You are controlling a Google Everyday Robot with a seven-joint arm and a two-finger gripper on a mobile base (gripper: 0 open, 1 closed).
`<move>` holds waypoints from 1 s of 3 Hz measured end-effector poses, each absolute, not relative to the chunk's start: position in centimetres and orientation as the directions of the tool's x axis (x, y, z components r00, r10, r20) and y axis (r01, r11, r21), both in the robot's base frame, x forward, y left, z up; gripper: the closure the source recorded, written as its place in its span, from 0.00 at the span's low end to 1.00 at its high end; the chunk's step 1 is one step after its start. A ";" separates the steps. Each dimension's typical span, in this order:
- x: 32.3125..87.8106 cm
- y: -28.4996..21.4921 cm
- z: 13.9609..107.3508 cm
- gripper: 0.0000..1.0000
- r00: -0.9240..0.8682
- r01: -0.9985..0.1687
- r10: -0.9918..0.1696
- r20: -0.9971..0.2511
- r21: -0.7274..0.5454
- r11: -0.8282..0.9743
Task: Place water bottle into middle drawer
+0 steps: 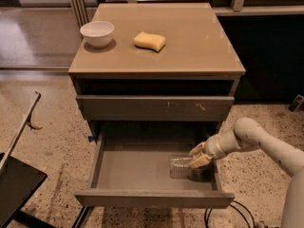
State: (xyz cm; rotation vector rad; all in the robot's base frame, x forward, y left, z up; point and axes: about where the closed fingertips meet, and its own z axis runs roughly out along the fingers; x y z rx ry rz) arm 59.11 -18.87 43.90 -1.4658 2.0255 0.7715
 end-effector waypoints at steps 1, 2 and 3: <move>59.2 -18.8 44.0 1.00 -0.277 -0.957 -0.660 -0.698 0.142 0.251; 59.1 -17.4 44.8 1.00 -0.247 -0.965 -0.638 -0.729 0.127 0.229; 58.6 -14.2 44.2 1.00 -0.229 -0.972 -0.613 -0.756 0.146 0.182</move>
Offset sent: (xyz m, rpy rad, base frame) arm 0.0015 0.0277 0.0229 0.0860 -0.0710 0.0338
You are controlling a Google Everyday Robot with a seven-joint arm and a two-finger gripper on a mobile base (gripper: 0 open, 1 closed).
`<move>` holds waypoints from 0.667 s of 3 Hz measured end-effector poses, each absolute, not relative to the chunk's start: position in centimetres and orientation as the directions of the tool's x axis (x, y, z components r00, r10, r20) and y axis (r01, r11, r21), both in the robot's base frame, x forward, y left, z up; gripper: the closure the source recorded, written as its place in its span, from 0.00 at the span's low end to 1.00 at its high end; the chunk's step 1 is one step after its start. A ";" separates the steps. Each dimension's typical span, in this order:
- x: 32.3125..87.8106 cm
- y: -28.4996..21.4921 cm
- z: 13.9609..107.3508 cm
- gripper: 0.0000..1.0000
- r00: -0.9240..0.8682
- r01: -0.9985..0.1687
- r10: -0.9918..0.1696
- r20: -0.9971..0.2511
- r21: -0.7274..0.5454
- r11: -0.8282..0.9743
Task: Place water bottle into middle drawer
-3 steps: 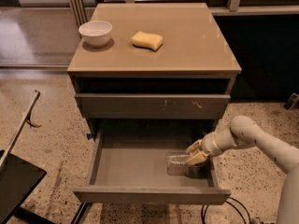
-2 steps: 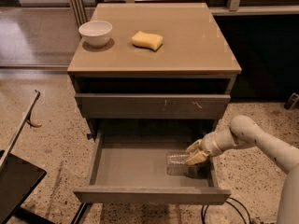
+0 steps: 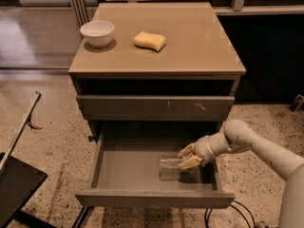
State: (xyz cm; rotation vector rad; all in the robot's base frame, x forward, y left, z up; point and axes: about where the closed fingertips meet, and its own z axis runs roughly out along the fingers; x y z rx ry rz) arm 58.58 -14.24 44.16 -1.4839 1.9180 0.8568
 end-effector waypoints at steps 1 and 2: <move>58.3 -12.7 41.9 1.00 -0.249 -0.969 -0.615 -0.748 0.189 0.161; 58.0 -12.7 39.6 0.82 -0.292 -0.957 -0.609 -0.737 0.231 0.179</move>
Offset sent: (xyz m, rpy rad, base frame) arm -0.0063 0.0093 -0.0717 0.0040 0.1322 -0.0277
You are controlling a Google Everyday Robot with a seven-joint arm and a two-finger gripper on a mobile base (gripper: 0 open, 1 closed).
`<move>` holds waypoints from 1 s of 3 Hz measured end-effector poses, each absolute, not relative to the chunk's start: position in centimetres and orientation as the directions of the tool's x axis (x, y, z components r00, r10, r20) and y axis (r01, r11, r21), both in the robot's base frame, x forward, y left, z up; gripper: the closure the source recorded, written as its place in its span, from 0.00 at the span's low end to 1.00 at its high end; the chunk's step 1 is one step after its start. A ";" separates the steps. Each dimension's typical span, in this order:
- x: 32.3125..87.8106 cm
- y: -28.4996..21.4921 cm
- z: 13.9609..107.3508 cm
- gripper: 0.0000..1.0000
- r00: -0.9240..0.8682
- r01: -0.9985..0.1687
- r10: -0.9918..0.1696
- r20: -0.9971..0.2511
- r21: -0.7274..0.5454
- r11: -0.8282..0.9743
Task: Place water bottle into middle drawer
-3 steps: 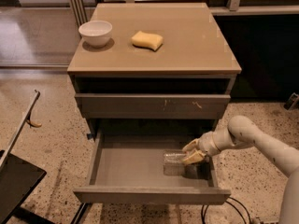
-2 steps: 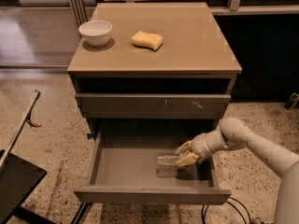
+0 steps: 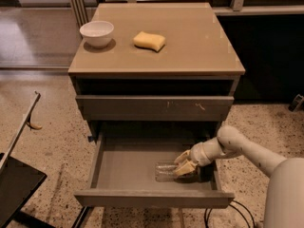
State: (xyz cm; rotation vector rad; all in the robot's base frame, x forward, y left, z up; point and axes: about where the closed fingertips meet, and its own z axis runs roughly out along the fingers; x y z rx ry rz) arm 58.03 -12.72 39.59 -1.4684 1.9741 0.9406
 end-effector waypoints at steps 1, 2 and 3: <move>58.0 -12.9 38.6 0.58 -0.310 -0.951 -0.593 -0.743 0.245 0.190; 58.0 -12.9 38.6 0.35 -0.310 -0.951 -0.593 -0.743 0.245 0.190; 58.0 -12.9 38.6 0.12 -0.310 -0.951 -0.593 -0.743 0.245 0.190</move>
Offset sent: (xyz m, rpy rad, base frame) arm -0.0002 -0.0020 -0.0084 0.0135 0.0101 -0.0139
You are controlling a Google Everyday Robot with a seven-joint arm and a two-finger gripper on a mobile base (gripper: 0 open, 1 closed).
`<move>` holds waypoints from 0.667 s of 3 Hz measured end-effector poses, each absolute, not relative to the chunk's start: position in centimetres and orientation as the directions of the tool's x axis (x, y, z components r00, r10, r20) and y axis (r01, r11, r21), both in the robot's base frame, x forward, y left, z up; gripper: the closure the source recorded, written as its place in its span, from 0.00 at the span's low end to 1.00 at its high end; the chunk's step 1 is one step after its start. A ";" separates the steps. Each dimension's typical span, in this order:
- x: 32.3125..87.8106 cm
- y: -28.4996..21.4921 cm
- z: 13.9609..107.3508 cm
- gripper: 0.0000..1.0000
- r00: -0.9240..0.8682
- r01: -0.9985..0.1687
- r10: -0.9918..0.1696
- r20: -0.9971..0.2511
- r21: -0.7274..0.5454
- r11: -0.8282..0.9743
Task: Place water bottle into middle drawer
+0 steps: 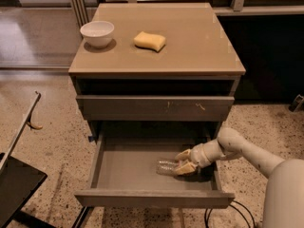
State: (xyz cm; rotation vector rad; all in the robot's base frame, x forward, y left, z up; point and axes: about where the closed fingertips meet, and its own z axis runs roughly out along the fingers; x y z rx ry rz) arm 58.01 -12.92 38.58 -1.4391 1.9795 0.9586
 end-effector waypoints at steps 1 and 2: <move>58.0 -12.9 38.6 0.00 -0.310 -0.951 -0.593 -0.743 0.245 0.190; 58.0 -12.9 38.6 0.00 -0.310 -0.951 -0.593 -0.743 0.245 0.190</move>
Offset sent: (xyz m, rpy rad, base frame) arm 0.0000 0.0000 0.0000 0.0000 0.0000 0.0000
